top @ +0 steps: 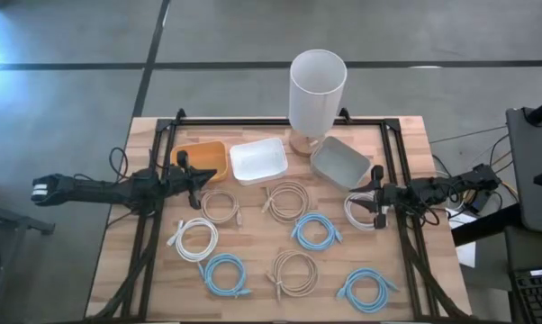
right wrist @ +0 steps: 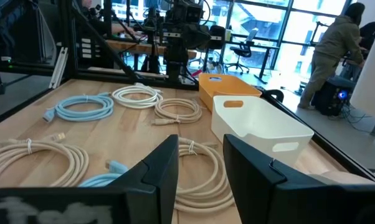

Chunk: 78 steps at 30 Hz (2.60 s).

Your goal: Pick & Place USB Port

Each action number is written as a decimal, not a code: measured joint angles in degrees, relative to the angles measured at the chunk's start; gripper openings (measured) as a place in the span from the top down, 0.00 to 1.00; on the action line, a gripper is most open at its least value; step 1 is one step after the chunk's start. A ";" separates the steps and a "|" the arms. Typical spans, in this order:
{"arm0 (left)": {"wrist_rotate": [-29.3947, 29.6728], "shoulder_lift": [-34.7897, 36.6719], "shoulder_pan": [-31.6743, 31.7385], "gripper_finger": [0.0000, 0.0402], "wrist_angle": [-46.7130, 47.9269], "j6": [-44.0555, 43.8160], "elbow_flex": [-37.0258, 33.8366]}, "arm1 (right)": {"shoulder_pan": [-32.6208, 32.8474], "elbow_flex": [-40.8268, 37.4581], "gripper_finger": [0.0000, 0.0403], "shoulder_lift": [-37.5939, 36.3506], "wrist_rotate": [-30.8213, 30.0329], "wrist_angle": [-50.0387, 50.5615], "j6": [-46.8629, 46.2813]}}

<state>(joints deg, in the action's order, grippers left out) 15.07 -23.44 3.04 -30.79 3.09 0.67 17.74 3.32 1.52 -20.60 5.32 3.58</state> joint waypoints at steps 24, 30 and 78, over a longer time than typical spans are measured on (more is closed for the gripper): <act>-0.03 0.14 -0.01 1.00 -1.70 3.04 0.00 | 0.00 -0.01 0.69 0.04 -0.43 -20.03 1.44; -2.56 0.04 -0.02 1.00 -2.30 4.25 0.42 | 0.00 -0.01 0.69 0.04 -0.44 -21.44 5.53; -3.28 -38.64 -14.35 0.63 44.71 -30.88 28.61 | -4.93 23.65 0.52 65.53 0.09 -24.83 -13.84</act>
<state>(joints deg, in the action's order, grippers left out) 11.79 -62.08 -11.31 13.92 -27.79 29.28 12.81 26.97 67.04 -20.51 -19.51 -10.26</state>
